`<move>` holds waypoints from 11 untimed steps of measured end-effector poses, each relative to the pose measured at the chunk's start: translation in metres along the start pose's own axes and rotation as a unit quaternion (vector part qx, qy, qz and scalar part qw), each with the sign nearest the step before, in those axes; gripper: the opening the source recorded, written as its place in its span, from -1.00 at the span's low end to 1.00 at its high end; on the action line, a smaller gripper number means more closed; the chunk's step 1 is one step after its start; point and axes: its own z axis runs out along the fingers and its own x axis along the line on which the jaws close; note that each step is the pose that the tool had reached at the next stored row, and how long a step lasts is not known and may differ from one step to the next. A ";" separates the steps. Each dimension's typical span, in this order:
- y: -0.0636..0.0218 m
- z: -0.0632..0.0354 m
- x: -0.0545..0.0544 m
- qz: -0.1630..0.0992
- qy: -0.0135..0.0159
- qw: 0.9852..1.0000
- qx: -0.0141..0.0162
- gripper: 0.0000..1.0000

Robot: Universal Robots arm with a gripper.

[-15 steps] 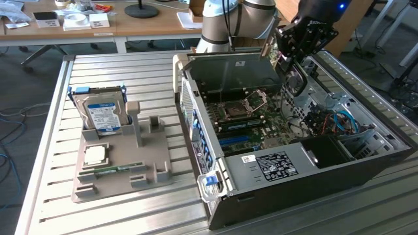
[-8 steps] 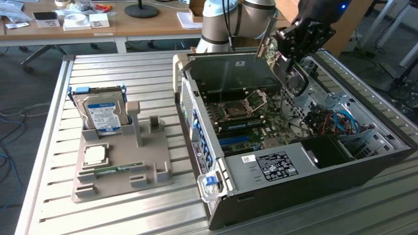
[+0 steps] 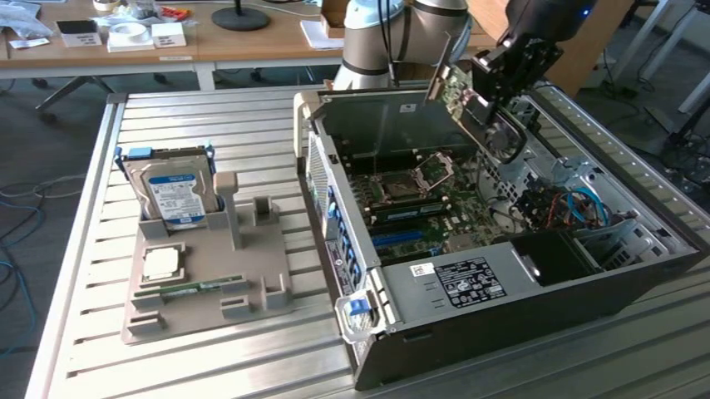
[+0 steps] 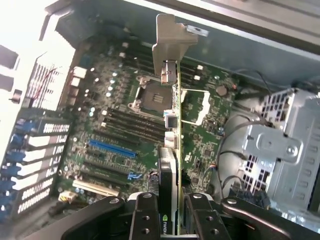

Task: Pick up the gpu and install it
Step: 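Insert the gpu into the slot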

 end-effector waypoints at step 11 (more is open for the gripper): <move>-0.0002 0.0016 0.000 -0.100 0.011 0.995 -0.001 -0.47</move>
